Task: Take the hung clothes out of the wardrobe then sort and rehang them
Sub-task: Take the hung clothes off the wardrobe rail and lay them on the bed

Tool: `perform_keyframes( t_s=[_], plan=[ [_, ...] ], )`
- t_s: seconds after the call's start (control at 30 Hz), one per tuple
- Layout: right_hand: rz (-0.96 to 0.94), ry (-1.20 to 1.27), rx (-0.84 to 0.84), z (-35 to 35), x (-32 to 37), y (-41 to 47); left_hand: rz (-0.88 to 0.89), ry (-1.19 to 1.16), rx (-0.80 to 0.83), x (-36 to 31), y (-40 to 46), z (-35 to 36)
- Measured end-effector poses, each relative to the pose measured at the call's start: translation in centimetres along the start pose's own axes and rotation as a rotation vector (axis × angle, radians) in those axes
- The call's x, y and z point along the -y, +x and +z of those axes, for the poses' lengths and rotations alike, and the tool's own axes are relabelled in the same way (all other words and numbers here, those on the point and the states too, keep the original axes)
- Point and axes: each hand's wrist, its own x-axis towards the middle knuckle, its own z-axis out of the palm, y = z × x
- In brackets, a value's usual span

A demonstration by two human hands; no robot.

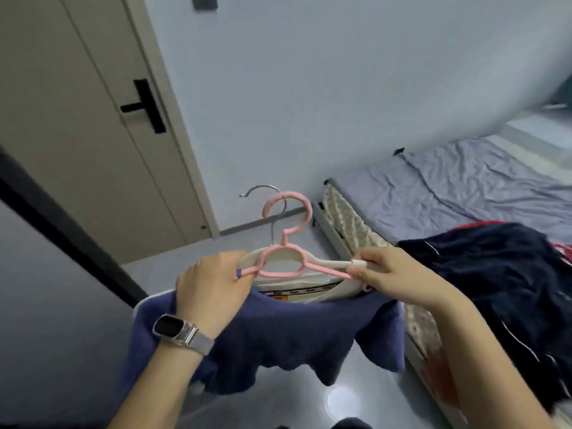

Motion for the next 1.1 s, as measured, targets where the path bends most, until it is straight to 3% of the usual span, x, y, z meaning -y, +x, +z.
perform_keyframes(
  t_s=[0.3, 0.5, 0.63, 0.83, 1.1],
  plan=[
    [0.369, -0.076, -0.418, -1.0, -5.9, -8.8, 0.592, -0.130, 0.220, -8.2, 5.1, 6.1],
    [0.642, -0.036, -0.630, -2.3, -12.2, -15.7, 0.856, -0.121, 0.329, -19.0, 5.1, 10.1],
    [0.806, 0.052, -0.725, -4.5, -17.8, -19.9, 0.914, -0.237, 0.333, -25.8, 5.5, 13.1],
    [1.017, 0.054, -0.811, -8.5, -26.0, -23.9, 0.991, -0.151, 0.278, -33.7, 7.3, 17.5],
    [1.032, -0.004, -0.832, -16.5, -33.5, -20.6, 1.076, -0.112, 0.345, -43.1, 13.4, 23.0]
  ],
)
